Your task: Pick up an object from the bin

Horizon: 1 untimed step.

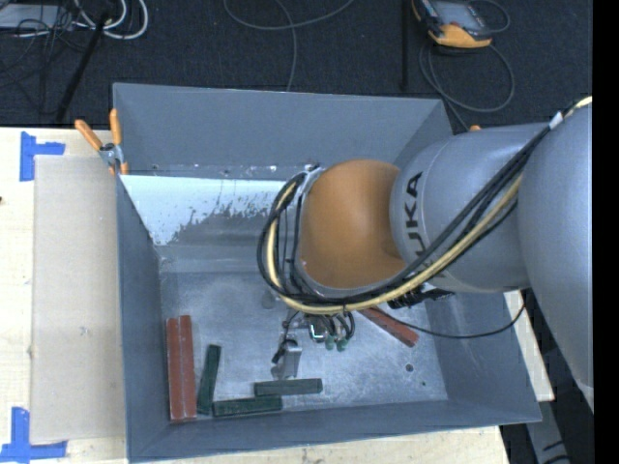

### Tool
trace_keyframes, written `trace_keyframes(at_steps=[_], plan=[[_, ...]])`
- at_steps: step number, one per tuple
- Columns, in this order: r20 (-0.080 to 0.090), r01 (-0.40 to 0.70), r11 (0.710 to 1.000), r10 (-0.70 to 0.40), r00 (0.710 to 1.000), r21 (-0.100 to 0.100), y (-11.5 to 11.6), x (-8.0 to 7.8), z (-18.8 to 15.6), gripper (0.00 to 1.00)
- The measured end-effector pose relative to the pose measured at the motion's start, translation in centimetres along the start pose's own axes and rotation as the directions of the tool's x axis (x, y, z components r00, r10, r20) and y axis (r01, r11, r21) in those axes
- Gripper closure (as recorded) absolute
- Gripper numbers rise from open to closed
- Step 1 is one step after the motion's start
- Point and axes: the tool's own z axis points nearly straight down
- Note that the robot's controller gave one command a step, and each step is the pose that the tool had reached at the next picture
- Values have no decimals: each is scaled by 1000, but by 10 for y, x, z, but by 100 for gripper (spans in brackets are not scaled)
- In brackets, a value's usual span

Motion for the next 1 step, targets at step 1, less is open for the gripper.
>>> trace_keyframes(at_steps=[1], plan=[[0, 12, 1000, -12, 1000, 1, -30, 50, 29, 0]])
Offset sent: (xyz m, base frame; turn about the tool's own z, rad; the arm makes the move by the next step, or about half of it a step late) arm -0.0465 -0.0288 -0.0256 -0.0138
